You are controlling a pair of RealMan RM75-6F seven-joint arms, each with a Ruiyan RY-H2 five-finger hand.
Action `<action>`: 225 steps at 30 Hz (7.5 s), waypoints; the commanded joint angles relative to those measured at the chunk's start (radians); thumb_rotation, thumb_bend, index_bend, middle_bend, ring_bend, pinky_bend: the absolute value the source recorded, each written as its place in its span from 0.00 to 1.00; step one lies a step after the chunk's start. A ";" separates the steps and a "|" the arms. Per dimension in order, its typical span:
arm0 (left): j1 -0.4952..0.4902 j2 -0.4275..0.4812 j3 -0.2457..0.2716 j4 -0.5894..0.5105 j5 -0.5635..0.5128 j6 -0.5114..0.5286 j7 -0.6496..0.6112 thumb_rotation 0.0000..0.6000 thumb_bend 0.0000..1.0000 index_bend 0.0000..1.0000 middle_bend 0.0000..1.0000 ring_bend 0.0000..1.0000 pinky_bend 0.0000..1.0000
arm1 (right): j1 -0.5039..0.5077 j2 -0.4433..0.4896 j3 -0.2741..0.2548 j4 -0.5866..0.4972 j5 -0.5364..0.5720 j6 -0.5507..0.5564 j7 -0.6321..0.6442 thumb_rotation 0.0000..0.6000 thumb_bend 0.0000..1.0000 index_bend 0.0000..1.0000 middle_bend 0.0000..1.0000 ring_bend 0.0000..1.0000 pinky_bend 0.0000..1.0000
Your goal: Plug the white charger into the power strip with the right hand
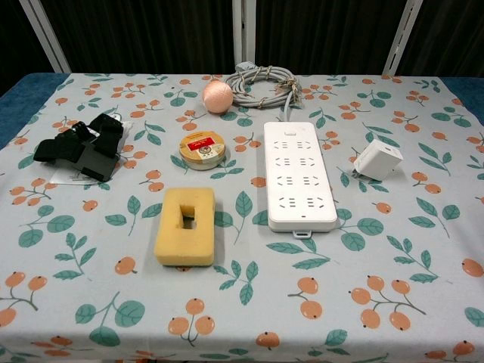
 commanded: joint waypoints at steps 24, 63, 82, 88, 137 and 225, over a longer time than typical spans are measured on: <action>-0.009 -0.020 -0.002 0.007 -0.004 -0.020 -0.004 1.00 0.00 0.17 0.14 0.03 0.00 | 0.313 -0.151 0.103 0.072 0.132 -0.444 0.188 1.00 0.15 0.19 0.26 0.09 0.16; -0.018 -0.033 -0.007 0.032 -0.035 -0.050 -0.017 1.00 0.00 0.17 0.14 0.03 0.00 | 0.482 -0.397 0.111 0.371 0.233 -0.614 0.307 1.00 0.18 0.42 0.41 0.18 0.19; -0.014 -0.030 -0.005 0.040 -0.035 -0.048 -0.030 1.00 0.00 0.17 0.14 0.03 0.00 | 0.511 -0.317 0.131 0.286 0.181 -0.553 0.234 1.00 0.33 0.66 0.59 0.34 0.26; -0.013 -0.028 -0.003 0.035 -0.020 -0.035 -0.029 1.00 0.00 0.17 0.14 0.03 0.00 | 0.614 -0.169 0.192 0.080 0.313 -0.673 0.011 1.00 0.35 0.71 0.61 0.37 0.26; -0.010 -0.062 0.001 0.108 -0.009 -0.037 -0.098 1.00 0.00 0.17 0.14 0.03 0.00 | 1.027 -0.368 0.097 0.128 1.123 -0.609 -0.542 1.00 0.41 0.75 0.64 0.39 0.25; -0.007 -0.082 -0.001 0.117 0.012 -0.010 -0.125 1.00 0.00 0.17 0.14 0.03 0.00 | 0.634 -0.518 0.412 0.246 0.373 -0.851 1.108 1.00 0.76 1.00 1.00 1.00 1.00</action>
